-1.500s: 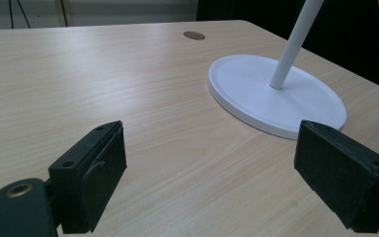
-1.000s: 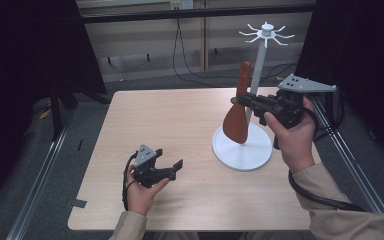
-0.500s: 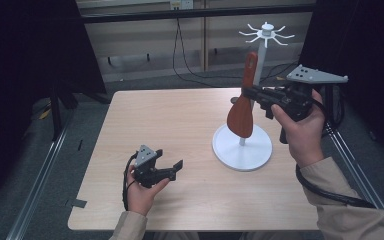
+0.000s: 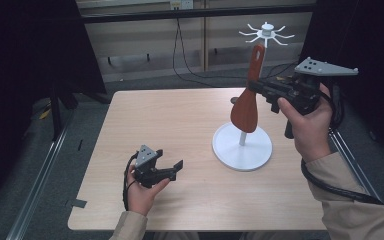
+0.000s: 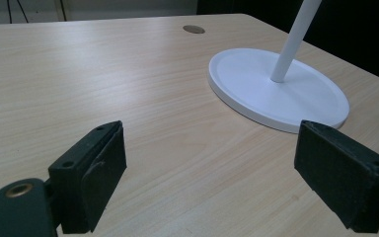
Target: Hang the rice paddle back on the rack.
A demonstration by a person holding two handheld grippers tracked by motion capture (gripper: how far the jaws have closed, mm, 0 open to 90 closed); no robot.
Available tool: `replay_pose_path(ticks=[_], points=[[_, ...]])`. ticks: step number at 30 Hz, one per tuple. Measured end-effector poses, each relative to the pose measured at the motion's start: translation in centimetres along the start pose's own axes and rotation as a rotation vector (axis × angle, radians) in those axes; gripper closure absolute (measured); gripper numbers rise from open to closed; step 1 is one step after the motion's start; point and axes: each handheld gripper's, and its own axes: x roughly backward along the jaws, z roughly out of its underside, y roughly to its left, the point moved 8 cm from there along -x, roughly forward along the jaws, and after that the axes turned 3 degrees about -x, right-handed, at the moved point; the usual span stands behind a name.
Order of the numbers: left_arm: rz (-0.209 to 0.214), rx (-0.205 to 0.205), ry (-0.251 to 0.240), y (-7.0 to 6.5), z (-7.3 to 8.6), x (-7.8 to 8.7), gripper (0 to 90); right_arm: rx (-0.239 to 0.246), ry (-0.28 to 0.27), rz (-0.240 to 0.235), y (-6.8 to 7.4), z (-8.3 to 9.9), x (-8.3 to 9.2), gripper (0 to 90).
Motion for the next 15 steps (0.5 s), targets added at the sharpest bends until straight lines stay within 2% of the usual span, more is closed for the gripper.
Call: replay_pose_path(ticks=[15], points=[[0.001, 0.001, 0.001, 0.07, 0.03, -0.06, 12.5, -0.014, -0.015, 0.005, -0.89, -0.32, 0.25, 82.8]])
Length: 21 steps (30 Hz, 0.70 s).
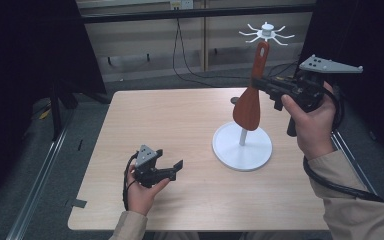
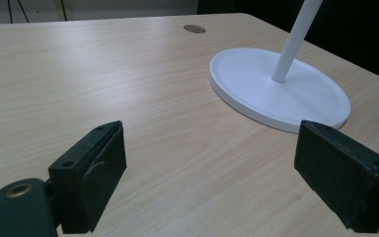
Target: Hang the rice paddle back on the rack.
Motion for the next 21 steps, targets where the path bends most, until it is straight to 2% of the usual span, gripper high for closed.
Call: replay_pose_path(ticks=[21], points=[[-0.006, -0.001, 0.006, 0.3, 0.1, 0.0, 12.5, -0.032, -0.015, 0.001, -1.3, 0.1, -0.2, 82.7]])
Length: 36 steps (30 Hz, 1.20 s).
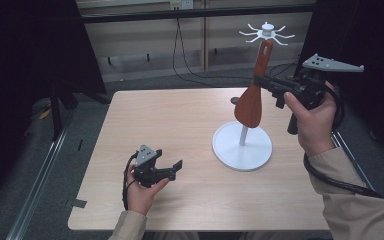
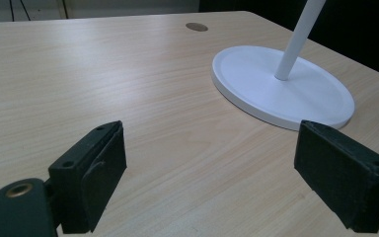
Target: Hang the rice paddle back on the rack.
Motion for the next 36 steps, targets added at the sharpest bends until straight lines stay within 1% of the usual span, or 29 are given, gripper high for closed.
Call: replay_pose_path(ticks=[6, 10, 15, 17, 19, 20, 21, 24, 26, 27, 31, 34, 36], points=[[-0.003, 0.002, -0.003, 0.1, 0.0, 0.1, 12.5, 0.006, 0.0, 0.003, -0.3, -0.1, -0.1, 82.4], [-0.006, -0.002, -0.002, 0.1, -0.1, 0.1, 12.5, -0.005, -0.006, -0.001, -0.5, -0.1, -0.1, 81.7], [-0.009, -0.005, -0.004, 0.1, -0.2, 0.1, 12.5, -0.017, -0.024, 0.021, -0.9, 0.0, 0.1, 78.0], [-0.006, -0.003, -0.005, 0.1, -0.2, 0.1, 12.6, -0.027, -0.023, 0.037, -1.2, 0.2, 0.1, 73.9], [-0.007, -0.003, -0.006, 0.1, -0.2, 0.2, 12.6, -0.037, -0.022, 0.04, -1.5, 0.3, 0.2, 73.1], [-0.009, -0.006, -0.007, 0.2, -0.3, 0.2, 12.5, -0.041, -0.023, 0.042, -1.5, 0.4, 0.2, 71.2], [-0.012, -0.007, -0.008, 0.2, -0.3, 0.2, 12.6, -0.038, -0.025, 0.046, -1.6, 0.4, 0.2, 67.9], [-0.011, -0.004, -0.007, 0.2, -0.2, 0.2, 12.6, -0.032, -0.016, 0.06, -1.6, 0.7, 0.2, 62.9], [-0.015, -0.007, -0.005, 0.3, -0.2, 0.2, 12.5, -0.026, -0.017, 0.064, -1.5, 0.8, 0.1, 56.1], [-0.015, -0.007, -0.005, 0.3, -0.2, 0.2, 12.5, -0.026, -0.017, 0.064, -1.5, 0.8, 0.1, 56.1], [-0.013, -0.006, -0.009, 0.2, -0.3, 0.3, 12.5, -0.018, -0.014, 0.081, -1.4, 1.0, -0.1, 44.5], [-0.013, -0.004, -0.011, 0.3, -0.3, 0.4, 12.5, -0.004, -0.008, 0.085, -1.3, 1.0, 0.0, 43.9], [-0.018, -0.001, -0.01, 0.3, -0.3, 0.5, 12.5, 0.008, -0.003, 0.088, -1.1, 1.1, 0.0, 40.5]])
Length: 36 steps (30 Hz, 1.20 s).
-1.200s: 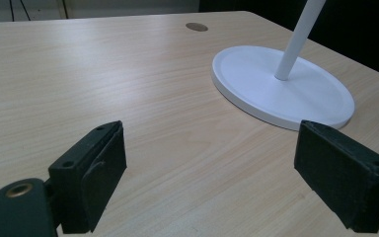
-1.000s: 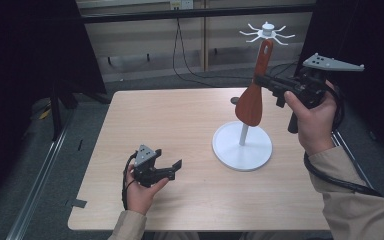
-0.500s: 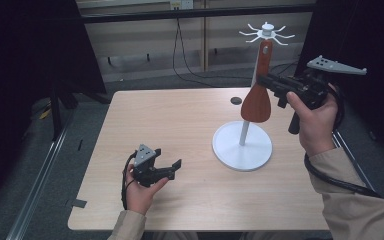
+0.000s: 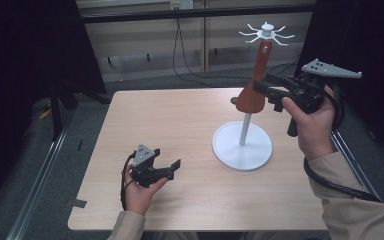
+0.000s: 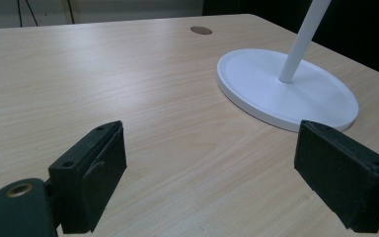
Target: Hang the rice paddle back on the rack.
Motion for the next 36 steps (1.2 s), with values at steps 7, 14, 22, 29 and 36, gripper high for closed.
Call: replay_pose_path(ticks=[7, 14, 22, 29, 36], points=[[0.002, -0.009, -0.005, -0.2, -0.2, 0.2, 12.5, 0.019, 0.01, 0.03, 0.0, 0.6, 0.4, 31.0], [0.005, -0.007, -0.011, -0.1, -0.3, 0.3, 12.5, 0.045, 0.015, 0.046, 0.1, 1.2, 0.7, 25.8], [-0.002, 0.003, -0.018, 0.0, -0.5, 0.1, 12.5, 0.072, 0.036, 0.04, 0.6, 2.8, 1.2, 20.4], [0.012, -0.005, -0.014, -0.4, -0.6, -0.3, 12.5, 0.088, 0.051, 0.039, 0.8, 4.4, 2.2, 18.6], [0.015, -0.009, -0.016, -0.5, -0.7, -0.3, 12.2, 0.103, 0.084, 0.041, 1.0, 6.1, 2.7, 16.7]])
